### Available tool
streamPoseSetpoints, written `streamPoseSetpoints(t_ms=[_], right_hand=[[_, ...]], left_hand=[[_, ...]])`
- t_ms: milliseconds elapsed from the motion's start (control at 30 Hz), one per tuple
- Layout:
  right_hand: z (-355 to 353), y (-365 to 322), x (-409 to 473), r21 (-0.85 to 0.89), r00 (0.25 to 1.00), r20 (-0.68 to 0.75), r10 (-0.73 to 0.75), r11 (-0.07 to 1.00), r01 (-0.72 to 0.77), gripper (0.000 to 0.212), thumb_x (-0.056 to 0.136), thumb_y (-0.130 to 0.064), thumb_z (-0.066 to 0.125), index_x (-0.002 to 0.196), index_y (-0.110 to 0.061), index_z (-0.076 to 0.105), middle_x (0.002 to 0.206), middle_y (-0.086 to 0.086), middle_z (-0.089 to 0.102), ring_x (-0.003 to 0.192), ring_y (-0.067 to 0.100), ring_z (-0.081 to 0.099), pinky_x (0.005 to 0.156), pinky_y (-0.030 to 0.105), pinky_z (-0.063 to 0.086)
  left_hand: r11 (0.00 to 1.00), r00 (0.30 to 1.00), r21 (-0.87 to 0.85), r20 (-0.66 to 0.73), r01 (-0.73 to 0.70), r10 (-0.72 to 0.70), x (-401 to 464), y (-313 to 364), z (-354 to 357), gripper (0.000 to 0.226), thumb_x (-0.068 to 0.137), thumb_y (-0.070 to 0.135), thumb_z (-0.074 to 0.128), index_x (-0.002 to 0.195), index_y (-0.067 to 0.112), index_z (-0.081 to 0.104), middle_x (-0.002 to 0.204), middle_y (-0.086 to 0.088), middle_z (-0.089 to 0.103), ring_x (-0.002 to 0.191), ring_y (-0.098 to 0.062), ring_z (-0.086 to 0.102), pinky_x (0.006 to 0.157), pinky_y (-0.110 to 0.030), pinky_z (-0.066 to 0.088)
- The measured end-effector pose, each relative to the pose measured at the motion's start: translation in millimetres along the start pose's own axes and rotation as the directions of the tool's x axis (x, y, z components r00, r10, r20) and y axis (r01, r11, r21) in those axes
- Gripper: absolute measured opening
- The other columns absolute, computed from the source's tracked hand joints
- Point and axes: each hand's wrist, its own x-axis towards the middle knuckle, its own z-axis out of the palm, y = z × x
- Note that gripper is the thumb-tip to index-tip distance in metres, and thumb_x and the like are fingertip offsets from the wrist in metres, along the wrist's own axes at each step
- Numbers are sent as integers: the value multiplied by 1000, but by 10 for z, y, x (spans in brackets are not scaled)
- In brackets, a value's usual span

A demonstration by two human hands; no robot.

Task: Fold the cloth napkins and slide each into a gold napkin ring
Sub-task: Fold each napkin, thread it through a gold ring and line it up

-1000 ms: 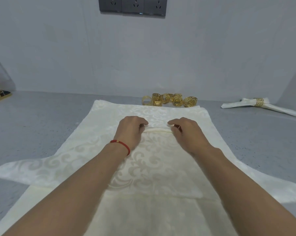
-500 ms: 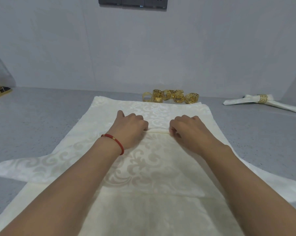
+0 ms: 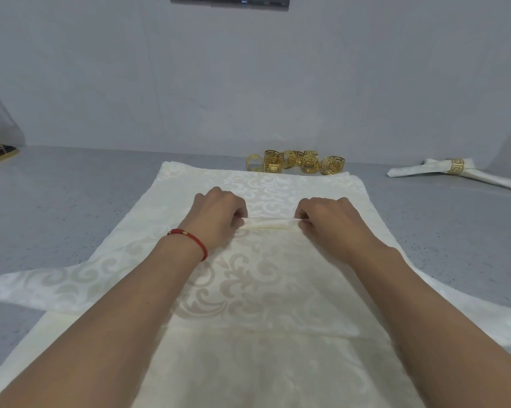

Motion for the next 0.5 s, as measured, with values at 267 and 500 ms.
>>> streamPoseSetpoints(t_ms=[267, 500], right_hand=[[-53, -15, 12, -50, 995, 26, -98, 994, 99, 25, 86, -2, 58, 95, -25, 61, 95, -7, 57, 91, 21, 52, 79, 37, 36], [-167, 33, -95, 136, 995, 95, -14, 991, 1, 18, 99, -24, 55, 107, -30, 70, 103, -9, 62, 96, 17, 60, 86, 38, 46]], left_hand=[[970, 991, 200, 20, -136, 134, -63, 83, -129, 25, 85, 7, 62, 86, 30, 51, 87, 15, 50, 89, -13, 51, 76, -31, 24], [999, 992, -26, 120, -30, 33, -154, 99, -233, 24, 92, 10, 54, 103, 23, 72, 94, 6, 65, 93, -19, 62, 79, -27, 48]])
